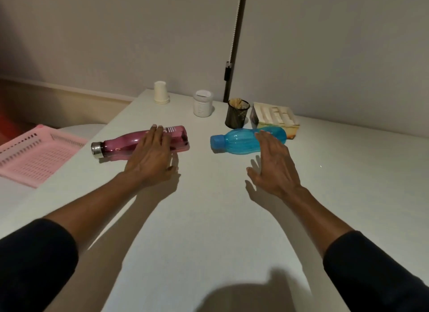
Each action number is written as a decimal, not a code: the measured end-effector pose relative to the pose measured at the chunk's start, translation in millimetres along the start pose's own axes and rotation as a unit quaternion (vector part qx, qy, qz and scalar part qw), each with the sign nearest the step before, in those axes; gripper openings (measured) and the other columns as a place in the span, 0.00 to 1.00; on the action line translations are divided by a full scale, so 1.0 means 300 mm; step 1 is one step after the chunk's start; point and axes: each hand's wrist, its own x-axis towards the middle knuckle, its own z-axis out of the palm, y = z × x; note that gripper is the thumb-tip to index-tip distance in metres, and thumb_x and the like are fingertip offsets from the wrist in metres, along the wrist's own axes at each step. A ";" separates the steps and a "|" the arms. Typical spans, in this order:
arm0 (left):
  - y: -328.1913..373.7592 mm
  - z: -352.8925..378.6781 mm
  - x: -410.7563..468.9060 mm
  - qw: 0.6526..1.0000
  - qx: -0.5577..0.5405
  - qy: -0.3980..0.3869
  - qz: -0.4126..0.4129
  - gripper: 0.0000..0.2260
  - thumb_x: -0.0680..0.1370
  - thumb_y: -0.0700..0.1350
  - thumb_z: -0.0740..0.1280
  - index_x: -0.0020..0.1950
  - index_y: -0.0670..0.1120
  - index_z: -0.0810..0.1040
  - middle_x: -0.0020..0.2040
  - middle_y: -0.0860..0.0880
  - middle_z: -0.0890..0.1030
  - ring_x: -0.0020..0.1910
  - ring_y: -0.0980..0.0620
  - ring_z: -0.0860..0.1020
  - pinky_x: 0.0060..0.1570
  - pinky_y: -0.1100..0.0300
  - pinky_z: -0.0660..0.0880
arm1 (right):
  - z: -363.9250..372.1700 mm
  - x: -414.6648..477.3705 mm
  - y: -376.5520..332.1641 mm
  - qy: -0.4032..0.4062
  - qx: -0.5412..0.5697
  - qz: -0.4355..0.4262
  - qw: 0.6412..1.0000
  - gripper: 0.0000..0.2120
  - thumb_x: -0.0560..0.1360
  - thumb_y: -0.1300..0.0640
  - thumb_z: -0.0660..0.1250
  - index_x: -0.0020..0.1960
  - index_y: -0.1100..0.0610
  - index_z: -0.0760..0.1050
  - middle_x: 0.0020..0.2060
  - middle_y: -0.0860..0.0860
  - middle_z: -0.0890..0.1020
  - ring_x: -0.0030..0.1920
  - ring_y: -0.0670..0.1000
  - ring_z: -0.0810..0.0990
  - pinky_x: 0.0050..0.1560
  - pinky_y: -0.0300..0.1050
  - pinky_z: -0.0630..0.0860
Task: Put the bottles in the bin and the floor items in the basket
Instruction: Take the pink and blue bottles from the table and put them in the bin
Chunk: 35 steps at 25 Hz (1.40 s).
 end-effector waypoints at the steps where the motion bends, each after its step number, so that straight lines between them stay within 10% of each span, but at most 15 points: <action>1: -0.018 0.002 0.031 1.000 -0.002 -0.002 -0.020 0.39 0.76 0.56 0.73 0.78 0.36 0.62 0.79 0.32 0.63 0.81 0.33 0.58 0.79 0.39 0.59 | 0.000 0.054 0.032 -0.017 0.005 -0.009 1.000 0.46 0.70 0.53 0.78 0.81 0.56 0.58 0.78 0.56 0.67 0.77 0.58 0.65 0.77 0.58 0.65; 11: -0.120 0.048 0.181 0.990 0.063 -0.052 -0.114 0.38 0.69 0.68 0.73 0.70 0.45 0.70 0.61 0.42 0.76 0.58 0.41 0.74 0.60 0.44 0.73 | 0.146 0.371 0.255 -0.130 -0.045 -0.105 0.985 0.48 0.67 0.52 0.80 0.80 0.52 0.58 0.73 0.53 0.71 0.72 0.56 0.69 0.74 0.58 0.66; 19: -0.030 0.033 0.093 0.981 -0.054 -0.134 -0.133 0.34 0.65 0.69 0.74 0.62 0.52 0.70 0.52 0.51 0.80 0.46 0.49 0.78 0.44 0.51 0.79 | 0.151 0.483 0.223 -0.120 -0.153 -0.142 0.971 0.43 0.67 0.33 0.76 0.74 0.51 0.67 0.66 0.52 0.78 0.65 0.57 0.72 0.66 0.58 0.69; 25: -0.011 -0.019 -0.031 0.983 -0.064 -0.108 -0.136 0.34 0.64 0.74 0.73 0.61 0.56 0.71 0.49 0.56 0.80 0.43 0.54 0.78 0.41 0.54 0.79 | 0.118 0.369 0.097 -0.177 -0.087 -0.093 0.976 0.44 0.67 0.29 0.74 0.73 0.53 0.64 0.60 0.53 0.79 0.54 0.54 0.80 0.52 0.52 0.81; 35: -0.151 -0.173 -0.413 0.978 -0.071 -0.034 -0.193 0.32 0.67 0.72 0.72 0.63 0.56 0.71 0.51 0.55 0.81 0.45 0.51 0.78 0.39 0.52 0.80 | 0.035 0.091 -0.290 -0.083 -0.007 -0.108 0.991 0.40 0.69 0.33 0.75 0.70 0.54 0.66 0.55 0.54 0.76 0.45 0.51 0.73 0.43 0.48 0.71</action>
